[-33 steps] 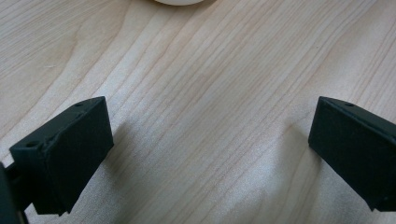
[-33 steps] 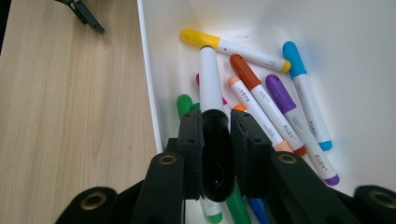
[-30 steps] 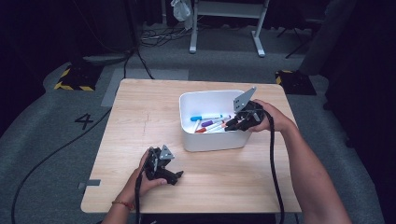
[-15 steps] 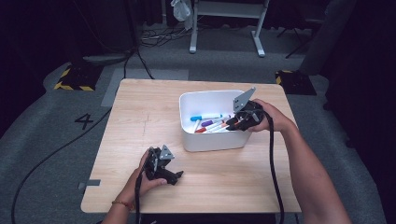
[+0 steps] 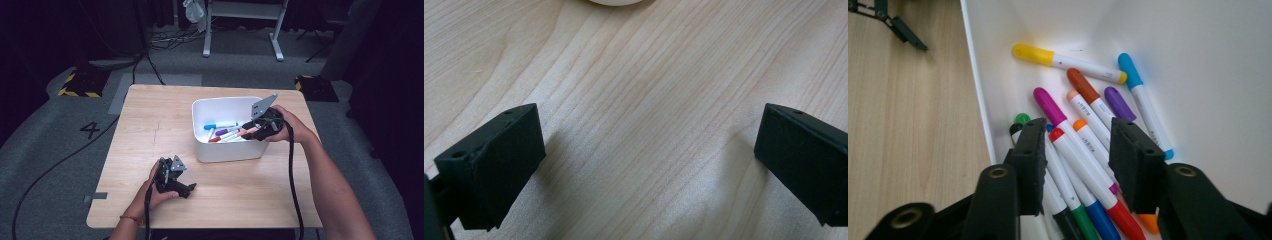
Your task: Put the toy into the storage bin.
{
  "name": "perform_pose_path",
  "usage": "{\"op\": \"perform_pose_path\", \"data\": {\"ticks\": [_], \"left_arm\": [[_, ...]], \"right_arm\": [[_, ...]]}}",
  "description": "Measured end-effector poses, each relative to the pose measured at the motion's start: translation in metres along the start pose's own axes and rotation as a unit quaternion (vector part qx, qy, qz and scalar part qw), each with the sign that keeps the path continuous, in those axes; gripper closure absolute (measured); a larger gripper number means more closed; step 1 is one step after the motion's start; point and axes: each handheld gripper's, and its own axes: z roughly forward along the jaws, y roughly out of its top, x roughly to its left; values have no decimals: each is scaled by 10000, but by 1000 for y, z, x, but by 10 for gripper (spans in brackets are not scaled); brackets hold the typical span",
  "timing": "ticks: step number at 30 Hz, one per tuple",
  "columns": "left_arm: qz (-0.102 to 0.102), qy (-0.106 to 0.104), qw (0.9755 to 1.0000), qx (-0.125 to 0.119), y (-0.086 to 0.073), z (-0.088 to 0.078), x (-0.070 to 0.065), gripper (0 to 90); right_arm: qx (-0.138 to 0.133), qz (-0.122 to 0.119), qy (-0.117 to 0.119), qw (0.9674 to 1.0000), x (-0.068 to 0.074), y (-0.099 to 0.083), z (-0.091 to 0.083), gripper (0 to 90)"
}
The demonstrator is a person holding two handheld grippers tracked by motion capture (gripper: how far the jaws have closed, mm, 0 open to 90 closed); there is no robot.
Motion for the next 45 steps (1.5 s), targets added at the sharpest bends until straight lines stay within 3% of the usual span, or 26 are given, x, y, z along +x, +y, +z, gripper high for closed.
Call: {"op": "perform_pose_path", "data": {"ticks": [4, 10, 17, 23, 26, 32, 36, 45], "left_arm": [[0, 0, 10000, 1, 0, 0, 0, 0], [-1, -1, 10000, 0, 0, 0, 0, 0], [-8, -1, 10000, -5, 0, 0, 0, 0], [-9, -1, 10000, -6, 0, 0, 0, 0], [-1, 0, 10000, 0, 0, 0, 0, 0], [-7, 2, 10000, -6, 0, 0, 0, 0], [-5, 2, 10000, -5, 0, 0, 0, 0], [-7, 1, 10000, -5, 0, 0, 0, 0]], "right_arm": [[-202, 166, -289, 9992, 1, -1, -4, 480], [-429, 501, -842, 9943, 2, -2, -12, 306], [-781, 807, -1060, 9880, 4, -4, -24, 206], [-1017, 953, -1346, 9810, 12, -6, -41, 191], [-1030, 1078, -1635, 9752, 20, -6, -49, 204], [-1125, 1153, -1829, 9698, 35, -13, -63, 221], [-1129, 1192, -1934, 9673, 44, -20, -70, 222], [-1199, 1225, -1998, 9647, 61, -36, -78, 223]]}}
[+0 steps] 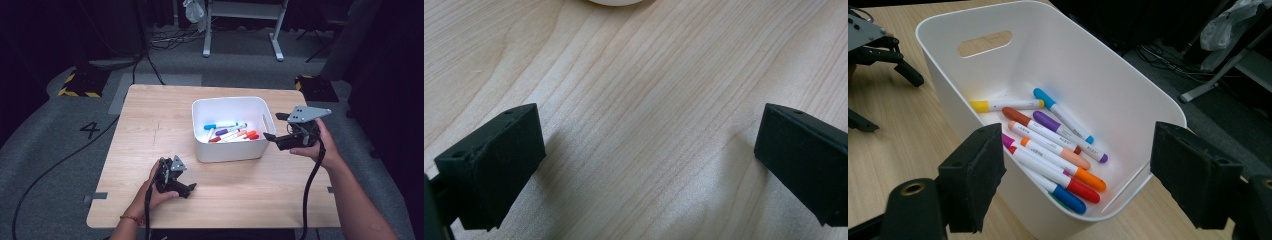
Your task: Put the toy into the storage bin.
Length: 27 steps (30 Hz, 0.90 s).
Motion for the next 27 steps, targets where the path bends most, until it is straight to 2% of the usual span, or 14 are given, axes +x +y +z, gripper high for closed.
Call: {"op": "perform_pose_path", "data": {"ticks": [15, 27], "left_arm": [[-1, 0, 10000, 0, 0, 0, 0, 0], [-2, 0, 10000, -1, 0, 0, 0, 0]], "right_arm": [[163, 266, -76, 9995, 11, -48, -4, 221], [524, 219, -157, 9983, 19, -77, 3, 220]]}}
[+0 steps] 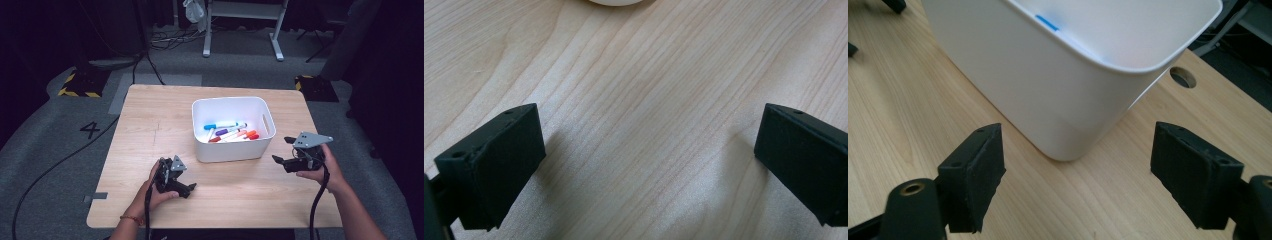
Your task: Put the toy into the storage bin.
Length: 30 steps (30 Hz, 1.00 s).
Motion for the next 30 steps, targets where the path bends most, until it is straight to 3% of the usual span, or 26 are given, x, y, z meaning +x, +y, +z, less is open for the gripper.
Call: {"op": "perform_pose_path", "data": {"ticks": [10, 21, 30], "left_arm": [[1, 1, 10000, 2, 0, 0, 0, 0], [1, -1, 10000, 2, 0, 0, 0, 0], [0, 0, 10000, 0, 0, 0, 0, 0]], "right_arm": [[322, 56, -60, 9994, 5, -25, 13, 221], [470, 245, -89, 9986, 6, -52, 17, 228], [686, 214, -140, 9973, 7, -71, 20, 226]]}}
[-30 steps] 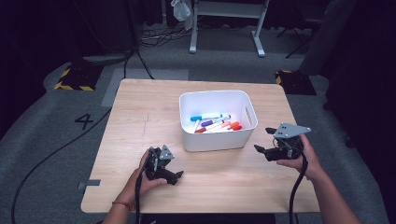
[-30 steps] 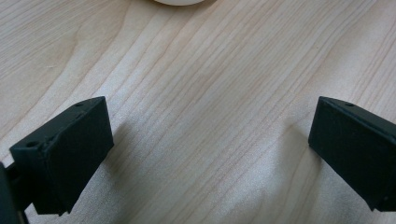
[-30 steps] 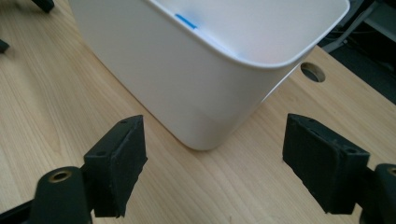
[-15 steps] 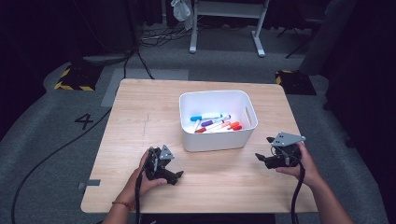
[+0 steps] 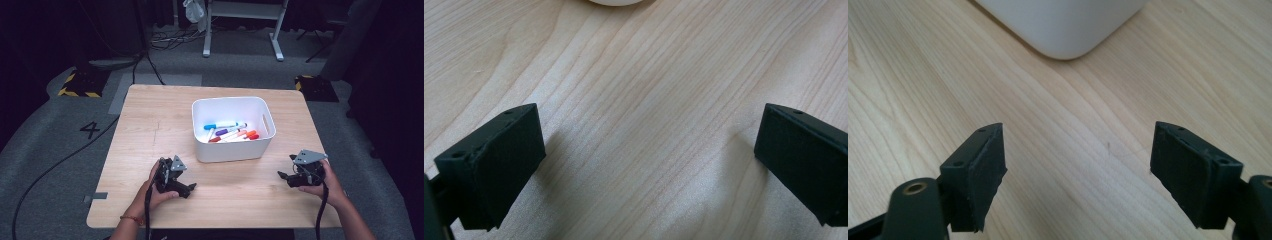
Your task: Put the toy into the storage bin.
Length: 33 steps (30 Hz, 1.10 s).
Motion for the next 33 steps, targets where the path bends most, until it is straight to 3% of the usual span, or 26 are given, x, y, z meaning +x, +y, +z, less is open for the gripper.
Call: {"op": "perform_pose_path", "data": {"ticks": [9, 21, 26, 30, 33], "left_arm": [[1, -2, 10000, 1, 0, 0, 0, 0], [1, -1, 10000, 2, 0, 0, 0, 0], [0, -1, 10000, 3, 0, 0, 0, 0], [-1, -1, 10000, 1, 0, 0, 0, 0], [-1, 1, 10000, -1, 0, 0, 0, 0]], "right_arm": [[21, 118, 59, 9999, 0, -22, 0, 224], [38, 468, 155, 9988, -2, -51, 1, 218], [-117, 768, 262, 9966, -5, -64, -2, 206], [-350, 1159, 352, 9920, -9, -79, -5, 187], [-336, 1241, 257, 9914, -10, -83, -8, 187]]}}
